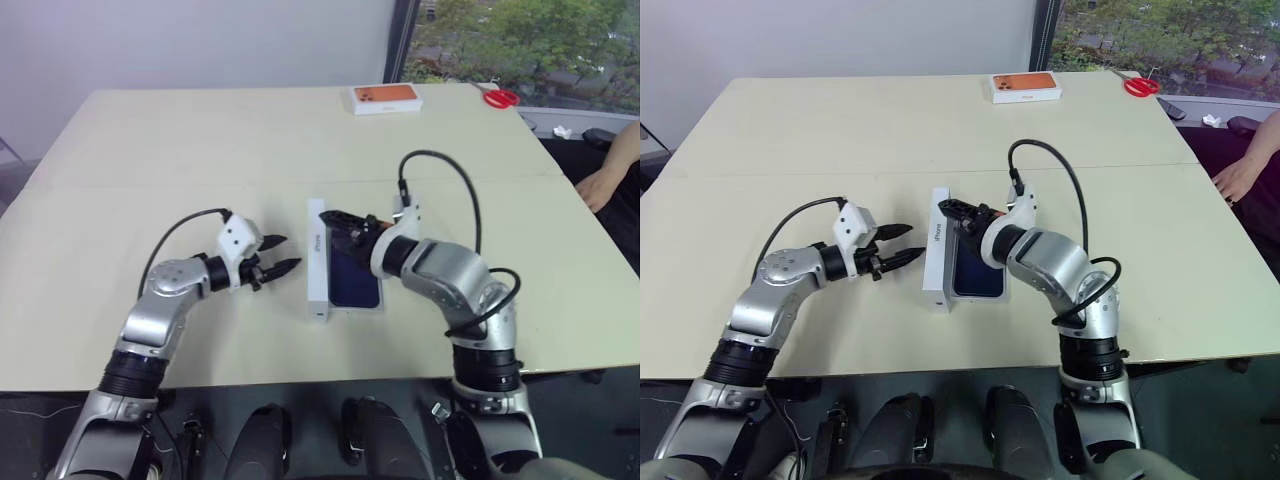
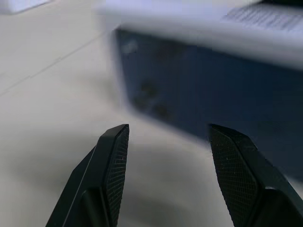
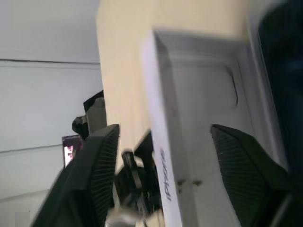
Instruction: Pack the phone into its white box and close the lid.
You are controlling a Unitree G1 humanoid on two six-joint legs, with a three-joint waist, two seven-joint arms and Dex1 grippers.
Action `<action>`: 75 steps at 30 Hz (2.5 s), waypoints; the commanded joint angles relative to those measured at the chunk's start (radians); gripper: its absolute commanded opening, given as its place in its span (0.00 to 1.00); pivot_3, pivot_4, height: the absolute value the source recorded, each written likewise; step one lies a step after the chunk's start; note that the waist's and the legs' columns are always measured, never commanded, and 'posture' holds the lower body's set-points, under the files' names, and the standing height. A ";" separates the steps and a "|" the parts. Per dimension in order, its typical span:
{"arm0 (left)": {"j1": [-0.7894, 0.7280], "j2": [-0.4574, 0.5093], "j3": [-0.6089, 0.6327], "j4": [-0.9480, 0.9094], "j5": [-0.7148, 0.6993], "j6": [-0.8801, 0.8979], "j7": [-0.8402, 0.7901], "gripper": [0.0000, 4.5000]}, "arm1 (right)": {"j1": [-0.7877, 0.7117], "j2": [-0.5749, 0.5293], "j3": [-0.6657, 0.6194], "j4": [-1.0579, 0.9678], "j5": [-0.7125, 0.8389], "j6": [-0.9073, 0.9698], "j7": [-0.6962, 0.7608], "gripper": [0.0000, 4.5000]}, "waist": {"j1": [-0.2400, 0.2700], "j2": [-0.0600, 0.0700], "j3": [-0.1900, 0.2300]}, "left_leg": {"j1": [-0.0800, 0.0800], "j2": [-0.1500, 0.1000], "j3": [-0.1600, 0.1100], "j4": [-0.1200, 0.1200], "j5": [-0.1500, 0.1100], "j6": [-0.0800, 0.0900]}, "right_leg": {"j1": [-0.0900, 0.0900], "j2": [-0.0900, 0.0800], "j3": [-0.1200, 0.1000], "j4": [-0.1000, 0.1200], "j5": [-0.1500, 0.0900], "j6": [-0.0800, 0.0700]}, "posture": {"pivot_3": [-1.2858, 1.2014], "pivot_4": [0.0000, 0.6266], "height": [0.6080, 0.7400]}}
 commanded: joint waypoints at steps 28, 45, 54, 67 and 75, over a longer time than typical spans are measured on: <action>0.040 0.237 0.018 -0.157 -0.104 0.396 -0.031 0.01 | -0.005 -0.648 0.270 -0.305 -1.033 0.324 0.985 0.00 | 0.020 0.000 0.000 | -0.001 0.003 0.000 0.001 0.000 0.001 | 0.000 0.005 0.000 -0.004 0.000 -0.001 | 0.52 0.24 1.00; -0.087 -0.077 -0.096 -0.154 -0.054 0.505 0.185 0.01 | 0.011 -0.476 0.282 -0.330 -1.239 0.485 1.052 0.00 | 0.026 -0.001 0.000 | -0.001 0.002 0.000 0.001 0.000 0.001 | 0.000 0.005 0.000 -0.005 0.000 0.000 | 0.52 0.24 1.00; -0.128 -0.181 -0.061 -0.100 -0.047 0.495 0.244 0.01 | 0.046 -0.482 0.214 -0.377 -1.282 0.546 1.086 0.00 | 0.026 -0.001 0.000 | -0.001 0.001 0.000 0.001 0.000 0.001 | 0.001 0.005 -0.001 -0.005 0.000 0.000 | 0.52 0.24 1.00; -0.124 -0.167 -0.079 -0.105 -0.038 0.499 0.216 0.01 | 0.076 -0.462 0.202 -0.378 -1.359 0.562 1.117 0.00 | 0.025 -0.001 0.000 | -0.001 0.001 0.000 0.001 0.000 0.001 | 0.001 0.005 -0.001 -0.004 0.000 0.000 | 0.52 0.24 1.00; -0.115 -0.145 -0.101 -0.111 -0.029 0.498 0.201 0.01 | 0.080 -0.458 0.201 -0.371 -1.404 0.555 1.140 0.00 | 0.025 -0.001 0.000 | -0.001 0.001 0.000 0.001 0.000 0.001 | 0.001 0.005 -0.001 -0.004 0.000 0.000 | 0.52 0.24 1.00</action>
